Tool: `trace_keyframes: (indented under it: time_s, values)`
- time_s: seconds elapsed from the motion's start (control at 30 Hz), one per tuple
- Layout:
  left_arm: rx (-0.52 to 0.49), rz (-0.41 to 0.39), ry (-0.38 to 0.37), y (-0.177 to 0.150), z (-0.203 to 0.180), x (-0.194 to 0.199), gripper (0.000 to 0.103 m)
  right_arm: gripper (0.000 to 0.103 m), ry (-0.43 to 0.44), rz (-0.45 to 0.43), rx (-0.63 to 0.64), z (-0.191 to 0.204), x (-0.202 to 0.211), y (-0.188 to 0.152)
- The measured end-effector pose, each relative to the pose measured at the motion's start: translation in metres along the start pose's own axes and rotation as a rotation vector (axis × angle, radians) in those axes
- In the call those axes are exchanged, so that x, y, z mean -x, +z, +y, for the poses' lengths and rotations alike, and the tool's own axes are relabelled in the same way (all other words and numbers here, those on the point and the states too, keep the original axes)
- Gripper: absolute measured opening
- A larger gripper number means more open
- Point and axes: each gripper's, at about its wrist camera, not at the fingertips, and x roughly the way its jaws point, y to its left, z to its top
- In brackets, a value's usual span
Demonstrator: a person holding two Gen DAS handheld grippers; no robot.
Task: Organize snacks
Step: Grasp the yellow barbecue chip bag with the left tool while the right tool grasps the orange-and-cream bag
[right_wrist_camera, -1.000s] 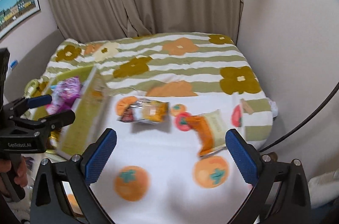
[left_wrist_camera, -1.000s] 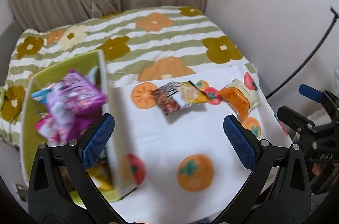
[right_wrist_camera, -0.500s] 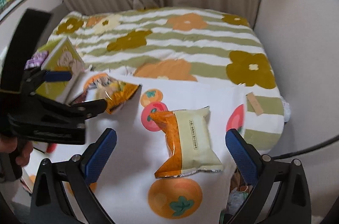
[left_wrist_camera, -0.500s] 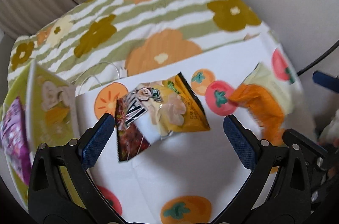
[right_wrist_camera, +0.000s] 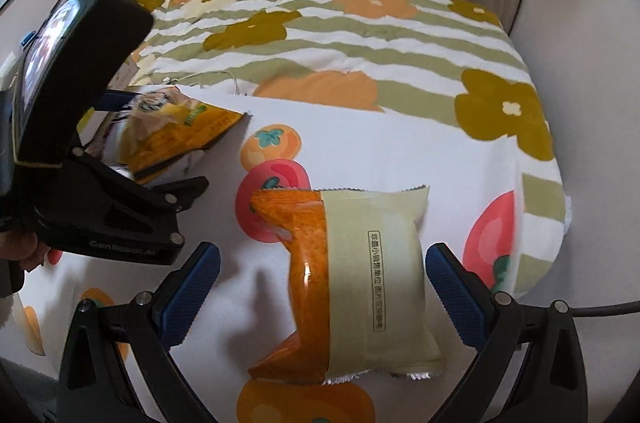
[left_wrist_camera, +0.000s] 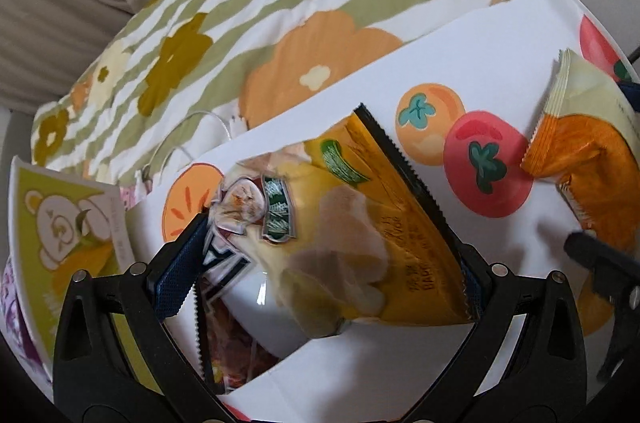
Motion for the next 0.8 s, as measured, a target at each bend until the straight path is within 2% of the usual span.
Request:
trace_keyframes:
  time_s: [0.13,0.23,0.3,0.37,0.53,0.6,0.67,0.8]
  values:
    - [-0.025,0.009,0.016,-0.004,-0.003,-0.004,0.099,0.102,-0.002,0.013,-0.007,-0.004,-0.007,-0.003]
    - [-0.004,-0.003,0.002,-0.007,0.002,-0.003,0.096,0.101,-0.004,0.018,-0.015,-0.006,-0.009,-0.005]
    - [0.009,-0.014,0.006,-0.009,0.005,-0.002,0.086,0.098,-0.006,0.023,-0.016,-0.007,-0.01,-0.006]
    - [0.019,-0.014,0.001,-0.011,0.009,0.0,0.079,0.093,-0.009,0.029,-0.014,-0.007,-0.012,-0.007]
    - [0.022,-0.013,-0.012,-0.016,0.011,0.005,0.077,0.077,-0.006,0.051,-0.029,-0.01,-0.015,-0.009]
    - [0.033,-0.013,-0.02,-0.019,0.014,0.007,0.077,0.075,-0.008,0.05,-0.039,-0.012,-0.016,-0.01]
    - [0.05,-0.01,-0.029,-0.02,0.015,0.01,0.077,0.065,-0.024,0.055,-0.044,-0.014,-0.016,-0.011]
    - [0.113,-0.011,-0.078,-0.025,0.023,0.022,0.076,0.06,-0.015,0.04,-0.075,-0.018,-0.01,-0.01]
